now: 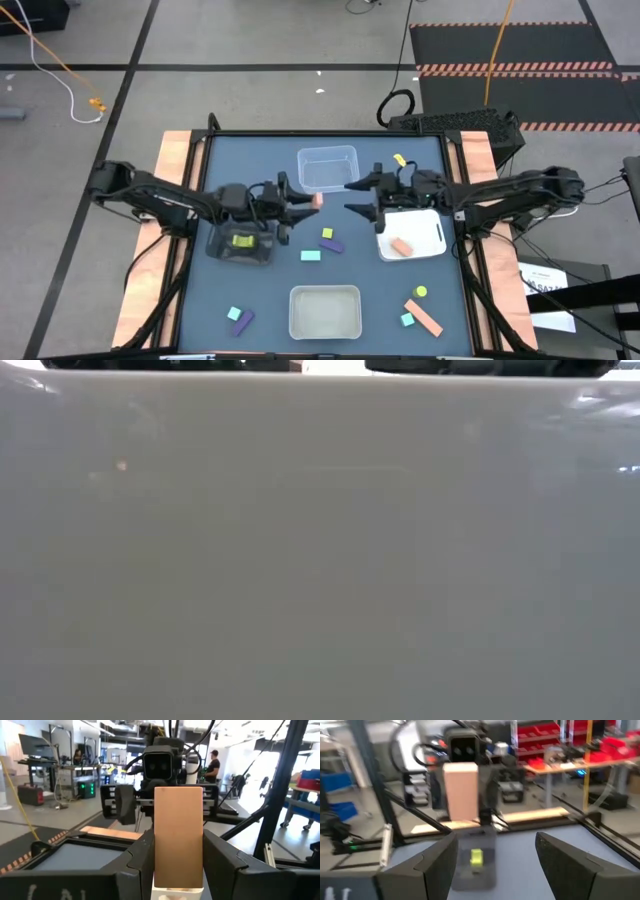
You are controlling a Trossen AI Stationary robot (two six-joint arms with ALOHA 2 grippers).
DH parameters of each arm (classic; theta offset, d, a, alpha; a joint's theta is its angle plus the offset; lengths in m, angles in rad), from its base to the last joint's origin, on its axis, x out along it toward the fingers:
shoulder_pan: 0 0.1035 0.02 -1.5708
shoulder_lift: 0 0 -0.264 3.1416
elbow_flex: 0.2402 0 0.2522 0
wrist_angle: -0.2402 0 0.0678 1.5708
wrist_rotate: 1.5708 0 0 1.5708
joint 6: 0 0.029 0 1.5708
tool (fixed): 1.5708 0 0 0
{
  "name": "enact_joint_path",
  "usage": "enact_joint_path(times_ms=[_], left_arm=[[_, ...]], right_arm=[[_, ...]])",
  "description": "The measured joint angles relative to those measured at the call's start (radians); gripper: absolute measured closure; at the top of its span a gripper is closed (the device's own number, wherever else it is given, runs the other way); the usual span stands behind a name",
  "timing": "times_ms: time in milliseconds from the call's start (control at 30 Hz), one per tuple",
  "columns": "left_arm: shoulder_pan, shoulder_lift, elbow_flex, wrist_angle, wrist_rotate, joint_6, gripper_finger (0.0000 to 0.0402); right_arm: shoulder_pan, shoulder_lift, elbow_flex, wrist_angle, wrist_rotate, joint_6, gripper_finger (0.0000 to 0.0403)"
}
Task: Sort & place blocks by color
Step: Put the top brown block into the white bin
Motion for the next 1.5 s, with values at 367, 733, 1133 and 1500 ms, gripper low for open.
enact_joint_path(times_ms=[367, 733, 1133, 1500], left_arm=[[-0.014, 0.069, 0.0, 0.035, -0.008, -0.017, 0.0274], [-0.018, 0.072, 0.0, 0.045, -0.008, 0.03, 0.0274], [-0.019, 0.072, 0.0, 0.047, -0.009, 0.036, 0.0274], [-0.019, 0.071, 0.0, 0.047, -0.025, 0.01, 0.0265]], right_arm=[[0.018, 0.178, 0.0, 0.365, -0.071, 0.018, 0.0147], [0.05, 0.33, 0.091, 0.474, -0.072, 0.026, 0.0147], [0.049, 0.337, 0.146, 0.386, -0.072, 0.021, 0.0183], [0.044, 0.334, 0.146, 0.366, -0.068, 0.022, 0.0291]])
